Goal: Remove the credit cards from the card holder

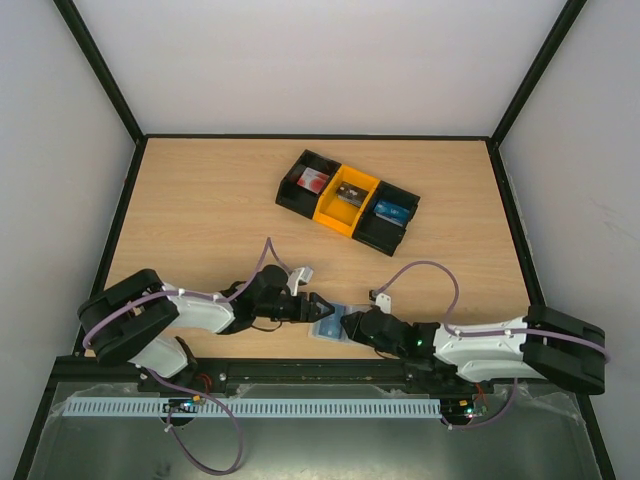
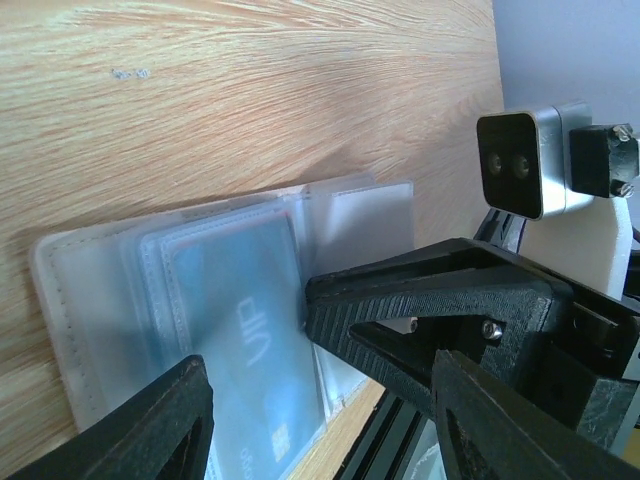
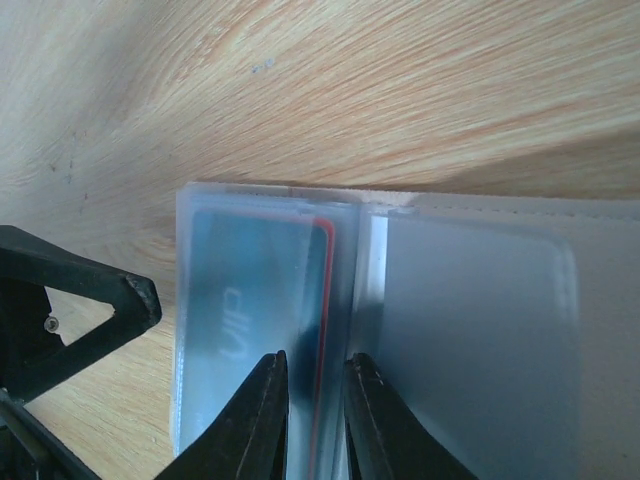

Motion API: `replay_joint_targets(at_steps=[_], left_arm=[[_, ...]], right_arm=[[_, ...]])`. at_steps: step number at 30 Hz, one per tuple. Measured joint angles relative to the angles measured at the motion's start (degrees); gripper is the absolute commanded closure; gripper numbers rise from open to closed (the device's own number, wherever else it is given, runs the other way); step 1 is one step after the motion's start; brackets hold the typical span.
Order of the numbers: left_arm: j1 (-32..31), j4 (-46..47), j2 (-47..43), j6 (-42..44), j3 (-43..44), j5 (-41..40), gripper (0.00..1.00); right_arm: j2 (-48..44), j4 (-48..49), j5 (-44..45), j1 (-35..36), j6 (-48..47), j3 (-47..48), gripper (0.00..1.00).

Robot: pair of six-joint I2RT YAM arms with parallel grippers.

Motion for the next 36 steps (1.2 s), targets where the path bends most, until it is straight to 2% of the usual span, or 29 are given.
replay_joint_targets(at_steps=[9, 36], left_arm=[[0.00, -0.11, -0.94, 0.09, 0.00, -0.09, 0.37], [0.20, -4.83, -1.42, 1.97, 0.02, -2.21, 0.36]], right_arm=[[4.92, 2.93, -0.31, 0.00, 0.04, 1.03, 0.98], [8.66, 9.14, -0.07, 0.00, -0.02, 0.28, 0.98]])
